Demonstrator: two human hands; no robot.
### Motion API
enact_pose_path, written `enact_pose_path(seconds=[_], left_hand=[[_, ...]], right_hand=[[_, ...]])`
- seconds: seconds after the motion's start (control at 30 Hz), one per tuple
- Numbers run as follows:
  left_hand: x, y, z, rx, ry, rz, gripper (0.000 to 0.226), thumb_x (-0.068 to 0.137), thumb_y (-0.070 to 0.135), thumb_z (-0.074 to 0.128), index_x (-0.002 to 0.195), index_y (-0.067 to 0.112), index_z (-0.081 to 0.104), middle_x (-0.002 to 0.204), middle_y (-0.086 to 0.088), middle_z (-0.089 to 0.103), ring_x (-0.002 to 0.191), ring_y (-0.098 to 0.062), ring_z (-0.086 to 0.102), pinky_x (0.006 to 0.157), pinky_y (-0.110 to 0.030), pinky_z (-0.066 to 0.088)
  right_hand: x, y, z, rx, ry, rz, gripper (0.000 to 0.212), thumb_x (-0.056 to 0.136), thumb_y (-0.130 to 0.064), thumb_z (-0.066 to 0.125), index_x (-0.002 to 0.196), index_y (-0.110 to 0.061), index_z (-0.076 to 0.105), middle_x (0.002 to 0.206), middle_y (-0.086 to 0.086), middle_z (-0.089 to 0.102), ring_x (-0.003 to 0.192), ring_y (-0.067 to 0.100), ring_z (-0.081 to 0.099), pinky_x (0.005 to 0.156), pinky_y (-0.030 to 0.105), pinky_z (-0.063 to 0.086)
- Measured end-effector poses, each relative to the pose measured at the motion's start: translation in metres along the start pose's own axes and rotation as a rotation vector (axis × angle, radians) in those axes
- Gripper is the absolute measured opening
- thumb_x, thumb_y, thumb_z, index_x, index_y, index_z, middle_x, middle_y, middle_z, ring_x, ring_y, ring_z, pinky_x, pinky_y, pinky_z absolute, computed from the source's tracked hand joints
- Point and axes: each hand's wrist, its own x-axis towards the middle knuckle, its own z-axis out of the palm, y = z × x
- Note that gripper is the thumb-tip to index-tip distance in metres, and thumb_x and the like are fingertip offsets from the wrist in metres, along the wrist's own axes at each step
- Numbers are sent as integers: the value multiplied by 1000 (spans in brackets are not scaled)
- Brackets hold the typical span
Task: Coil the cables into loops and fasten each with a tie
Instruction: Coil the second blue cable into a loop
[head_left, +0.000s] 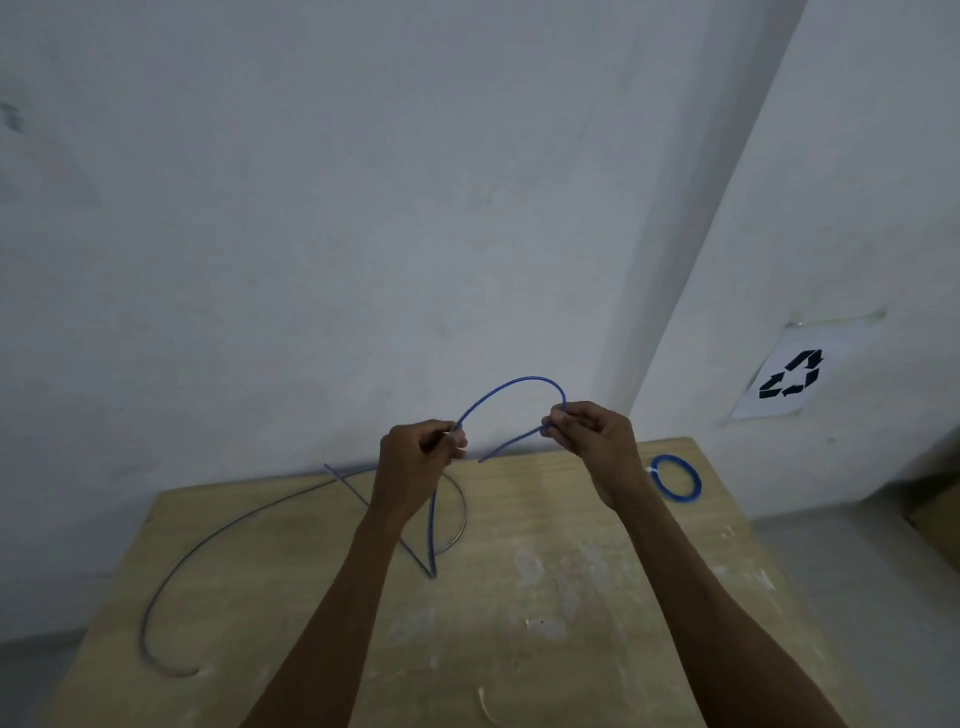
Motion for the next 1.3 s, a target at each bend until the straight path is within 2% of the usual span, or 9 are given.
enact_pose_path(seconds=[0.13,0.27,0.37,0.5,0.6,0.7,0.8,1.07,1.3], left_hand=[[-4,-4,22,-24,61,-77,16,97,17,69,96,5,80,75,-5,79,68,-11,74,77,-42,64],[-9,6,39,-364,186,-266,13,96,12,69,89,6,79,79,-15,78,74,-22,73,79,-42,62],[-7,16,47,-583,303,-321,10,96,4,67,93,1,76,80,-13,79,76,-21,76,76,-35,61],[-2,15,47,-567,374,-271,12,97,6,67,96,11,78,84,-5,80,82,-19,75,74,-29,61],[0,14,48,-555,324,-246,15,98,8,65,99,16,78,88,-1,80,88,-15,73,82,-29,61],[1,17,46,-586,241,-226,17,102,8,59,111,8,73,97,-9,80,97,-20,76,86,-31,62],[6,20,42,-519,173,-167,17,102,7,59,115,4,70,97,-11,78,91,-18,75,84,-28,61],[25,31,28,-193,-77,-20,20,98,5,63,108,15,77,92,-4,78,82,-15,71,89,-36,60],[22,41,23,-134,-275,-7,19,99,5,63,110,11,77,96,-8,77,82,-18,70,89,-36,60]], right_hand=[[-1,1,20,116,116,-60,8,94,3,67,99,6,71,86,20,76,79,23,77,77,23,60],[-8,11,29,132,155,-65,10,94,0,68,101,7,71,87,19,77,81,24,77,77,25,61],[-14,19,30,84,128,-46,15,94,-3,70,103,8,71,89,24,76,83,26,77,78,27,61],[-23,25,30,21,14,6,14,94,-4,70,102,7,72,86,23,77,81,26,77,77,26,60],[-27,28,30,7,-32,54,9,94,-1,68,100,4,74,87,22,77,83,27,77,78,25,61],[-28,28,29,-8,-59,104,11,94,-1,67,101,6,73,90,23,77,83,29,77,79,26,61],[-25,24,26,-25,-81,128,9,94,-2,69,99,2,75,92,24,76,84,29,76,81,29,62],[-7,-9,11,-266,-35,-114,19,89,-11,77,107,-7,76,85,12,79,79,25,76,78,34,64],[-3,-21,3,-338,41,-186,12,92,-10,74,102,-4,78,87,11,78,74,25,77,70,32,63]])
